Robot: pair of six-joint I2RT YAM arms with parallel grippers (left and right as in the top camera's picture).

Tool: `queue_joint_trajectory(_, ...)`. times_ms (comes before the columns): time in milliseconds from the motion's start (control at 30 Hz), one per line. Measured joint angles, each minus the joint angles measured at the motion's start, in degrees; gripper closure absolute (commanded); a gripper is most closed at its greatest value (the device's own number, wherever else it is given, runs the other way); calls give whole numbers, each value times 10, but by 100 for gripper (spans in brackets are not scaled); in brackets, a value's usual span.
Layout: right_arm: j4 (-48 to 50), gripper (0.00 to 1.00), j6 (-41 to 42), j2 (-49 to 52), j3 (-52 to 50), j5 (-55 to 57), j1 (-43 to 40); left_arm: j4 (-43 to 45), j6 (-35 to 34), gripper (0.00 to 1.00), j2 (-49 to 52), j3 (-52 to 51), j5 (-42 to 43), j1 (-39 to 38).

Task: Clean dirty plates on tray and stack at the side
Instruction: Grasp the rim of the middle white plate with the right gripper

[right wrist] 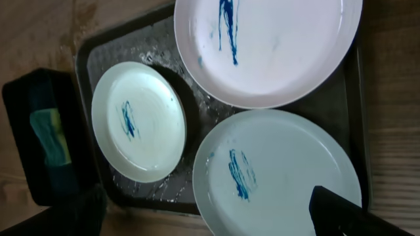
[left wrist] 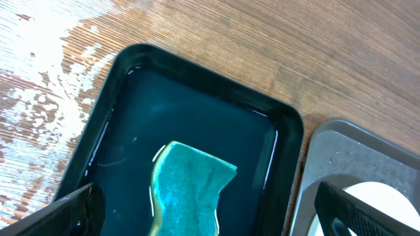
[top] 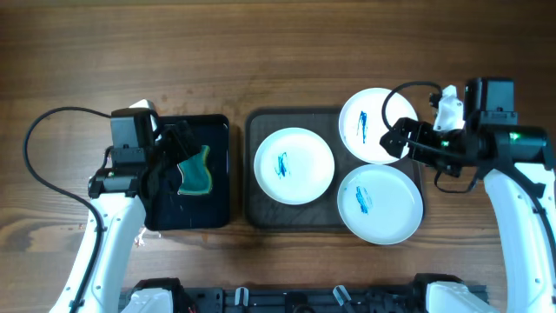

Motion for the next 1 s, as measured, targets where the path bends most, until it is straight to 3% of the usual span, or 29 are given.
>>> queue_joint_trajectory(100,-19,0,-2,37,0,0,1,-5,0,9,0,0,8,0)
queue_joint_trajectory(233,-10,0,-5,73,0,2,41,-53,4,14,20,2,8,0)
queue_joint_trajectory(267,-1,0,-5,77,0,1,73,-65,4,5,32,2,7,0)
queue_joint_trajectory(367,37,0,1,88,0,4,136,-88,4,6,64,3,7,0)
queue_joint_trajectory(433,47,0,5,101,0,2,181,-104,5,15,82,3,7,0)
queue_joint_trajectory(567,51,0,9,114,0,2,197,-124,7,34,84,3,2,0)
queue_joint_trajectory(867,84,1,9,124,0,7,197,-65,8,32,155,3,-12,0)
queue_joint_trajectory(1000,146,13,19,156,-33,10,197,-55,8,27,172,3,-7,0)
